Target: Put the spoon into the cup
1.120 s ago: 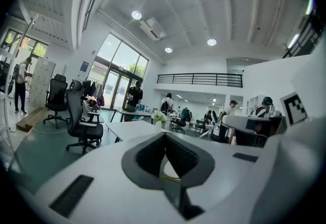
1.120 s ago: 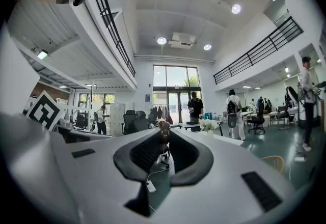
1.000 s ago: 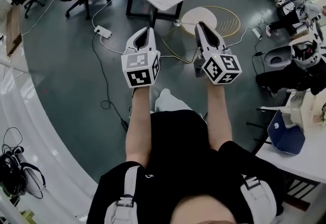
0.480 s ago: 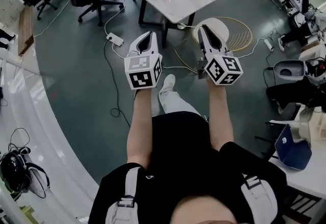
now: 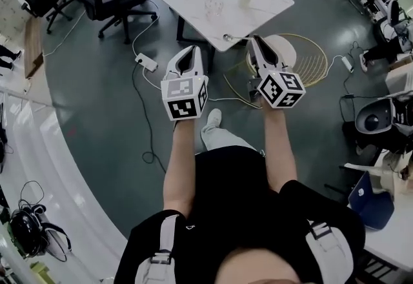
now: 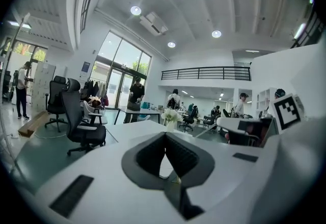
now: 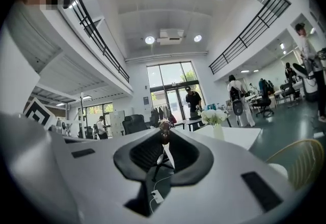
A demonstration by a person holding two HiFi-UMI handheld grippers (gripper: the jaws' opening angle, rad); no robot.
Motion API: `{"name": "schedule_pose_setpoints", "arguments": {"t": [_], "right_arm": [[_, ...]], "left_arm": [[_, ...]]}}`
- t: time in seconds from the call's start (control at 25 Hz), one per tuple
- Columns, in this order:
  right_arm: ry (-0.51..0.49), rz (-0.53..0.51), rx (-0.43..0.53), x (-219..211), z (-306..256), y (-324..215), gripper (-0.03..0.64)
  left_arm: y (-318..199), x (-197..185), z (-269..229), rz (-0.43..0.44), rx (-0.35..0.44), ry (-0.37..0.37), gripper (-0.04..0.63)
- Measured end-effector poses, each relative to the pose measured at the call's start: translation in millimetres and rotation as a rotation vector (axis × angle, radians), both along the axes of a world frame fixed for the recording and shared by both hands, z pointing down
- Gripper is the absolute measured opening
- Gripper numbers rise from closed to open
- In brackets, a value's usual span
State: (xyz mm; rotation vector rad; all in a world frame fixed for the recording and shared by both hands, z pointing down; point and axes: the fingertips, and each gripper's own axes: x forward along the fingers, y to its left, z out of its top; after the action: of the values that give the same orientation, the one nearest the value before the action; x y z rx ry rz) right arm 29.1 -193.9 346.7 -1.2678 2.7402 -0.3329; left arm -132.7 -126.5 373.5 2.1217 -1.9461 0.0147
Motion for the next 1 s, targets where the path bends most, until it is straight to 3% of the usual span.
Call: {"name": "schedule_pose_setpoints", "arguments": {"t": [0.12, 0.24, 0.44, 0.52, 0.68, 1.0], "right_arm": [[-0.043, -0.011, -0.069, -6, 16, -38, 0.054], [-0.022, -0.011, -0.104, -13, 31, -81, 0.054], [-0.055, -0.005, -0.165, -14, 51, -144, 0.054], [-0.086, 0.006, -0.189, -6, 55, -164, 0.054], [-0.134, 0.049, -0.214, 14, 67, -194, 0.054], [-0.186, 0.071, -0.262, 37, 90, -222, 0.054]], "left_arm": [[-33, -6, 23, -0.004, -0.055, 0.018, 0.015], [-71, -15, 37, -0.017, -0.103, 0.031, 0.015], [-139, -8, 43, 0.004, -0.151, 0.004, 0.015], [-164, 6, 41, 0.037, -0.157, -0.004, 0.015], [-206, 26, 48, 0.081, -0.147, 0.047, 0.015], [-240, 41, 63, 0.082, -0.176, 0.029, 0.015]]}}
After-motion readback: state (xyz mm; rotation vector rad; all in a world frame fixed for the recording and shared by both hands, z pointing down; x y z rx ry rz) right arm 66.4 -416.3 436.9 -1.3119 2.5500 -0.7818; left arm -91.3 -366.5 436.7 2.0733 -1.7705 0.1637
